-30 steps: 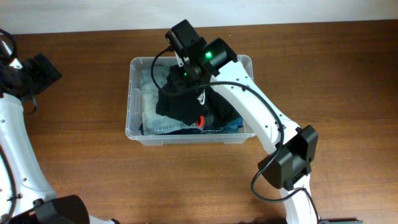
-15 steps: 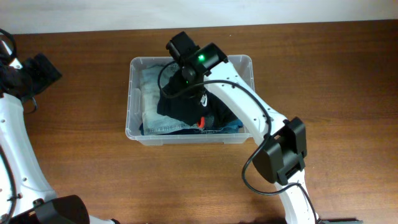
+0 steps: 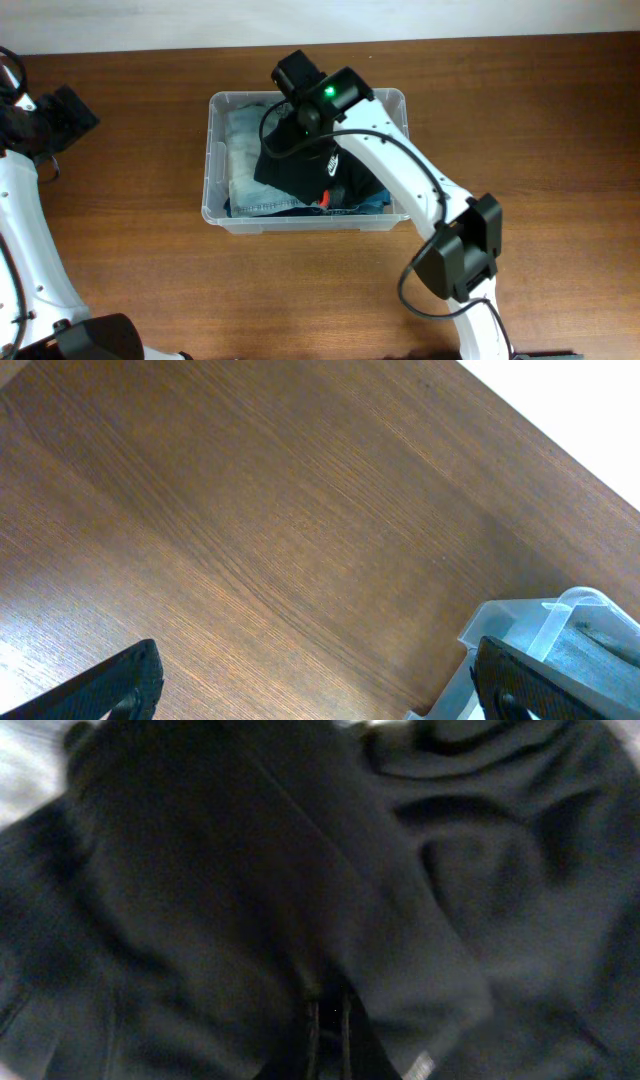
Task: Pack container
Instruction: 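Press and flatten the cap in the bin with the right gripper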
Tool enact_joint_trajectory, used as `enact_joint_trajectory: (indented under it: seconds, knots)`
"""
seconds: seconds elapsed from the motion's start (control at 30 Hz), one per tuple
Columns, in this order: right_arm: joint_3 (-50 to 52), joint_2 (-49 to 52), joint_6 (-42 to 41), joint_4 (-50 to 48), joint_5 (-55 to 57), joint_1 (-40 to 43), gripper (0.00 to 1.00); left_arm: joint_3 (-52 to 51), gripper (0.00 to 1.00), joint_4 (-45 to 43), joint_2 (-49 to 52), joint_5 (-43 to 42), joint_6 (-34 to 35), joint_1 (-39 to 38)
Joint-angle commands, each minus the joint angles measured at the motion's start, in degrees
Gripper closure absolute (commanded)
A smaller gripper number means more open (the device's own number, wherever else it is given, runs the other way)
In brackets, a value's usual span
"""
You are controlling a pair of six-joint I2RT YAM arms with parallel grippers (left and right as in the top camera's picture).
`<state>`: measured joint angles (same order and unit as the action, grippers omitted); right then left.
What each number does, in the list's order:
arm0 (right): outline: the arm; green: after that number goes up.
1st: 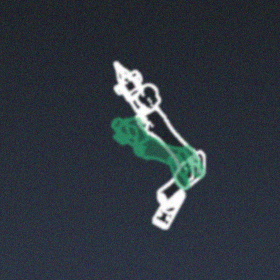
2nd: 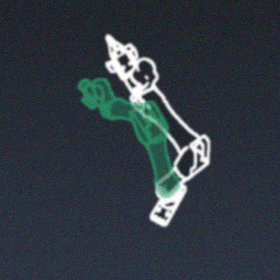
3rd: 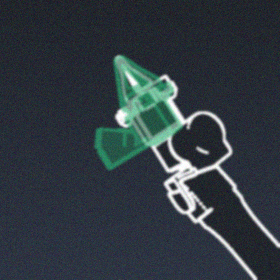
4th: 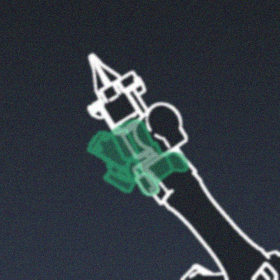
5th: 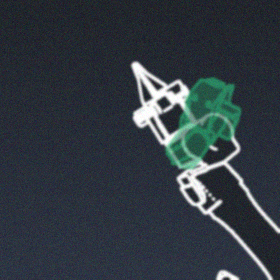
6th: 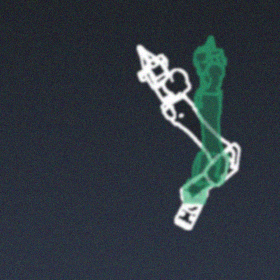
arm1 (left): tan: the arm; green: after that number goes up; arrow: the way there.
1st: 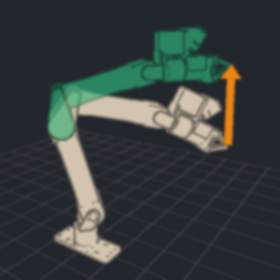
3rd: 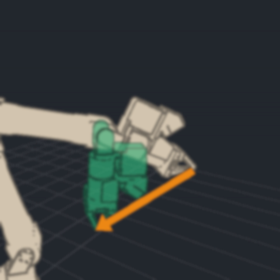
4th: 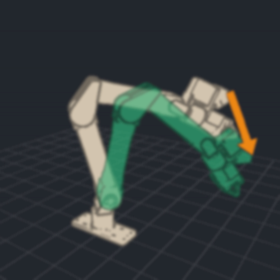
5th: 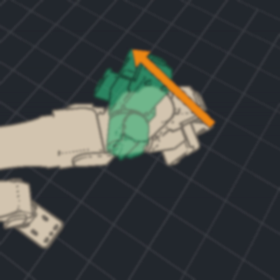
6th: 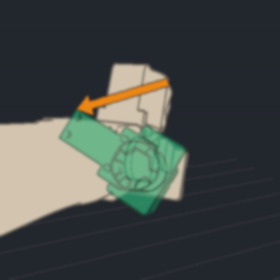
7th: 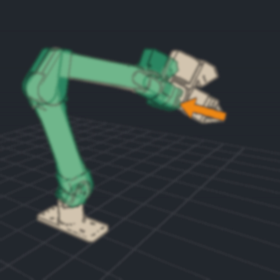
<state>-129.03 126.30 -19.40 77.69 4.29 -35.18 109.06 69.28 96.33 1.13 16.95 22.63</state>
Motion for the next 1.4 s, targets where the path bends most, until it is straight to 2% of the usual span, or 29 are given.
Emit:
enact_joint_trajectory:
  seconds: [0.0, 0.13, 0.3, 0.6, 0.73, 0.87, 1.07, 1.2, 1.37]
  knots:
    - [-3.5, -6.6, -0.6, 2.0, 0.7, 0.0, 0.96, -0.3, 0.01, 0.0, 0.6, 0.3, 0.3, 0.2]
    - [-3.4, -7.3, -0.6, 5.0, 0.7, -0.4, 0.95, -0.3, 0.01, 0.0, 0.6, 0.3, 0.3, 0.2]
    - [0.3, -5.9, -0.9, 3.9, -1.9, -1.0, 0.95, -0.3, 0.01, 0.0, 0.6, 0.3, 0.3, 0.2]
    - [14.9, -3.2, -2.0, -8.1, -3.0, -2.4, 0.95, -0.3, 0.01, 0.0, 0.6, 0.3, 0.3, 0.2]
    - [19.4, -3.1, -4.1, -9.5, -2.7, -2.4, 0.96, -0.3, 0.01, 0.0, 0.6, 0.3, 0.3, 0.2]
    - [18.5, -4.5, -4.0, -8.7, -2.6, -2.4, 0.96, -0.3, 0.01, 0.0, 0.6, 0.3, 0.3, 0.2]
    - [10.5, -8.6, -3.5, -7.8, -1.6, -2.3, 0.96, -0.3, 0.01, 0.0, 0.6, 0.3, 0.3, 0.2]
    - [3.9, -9.0, -3.3, -10.3, -0.5, -2.3, 0.95, -0.3, 0.01, 0.0, 0.6, 0.3, 0.3, 0.2]
    - [3.6, -7.9, -3.0, -16.4, -0.6, -2.3, 0.94, -0.3, 0.01, 0.0, 0.6, 0.3, 0.3, 0.2]
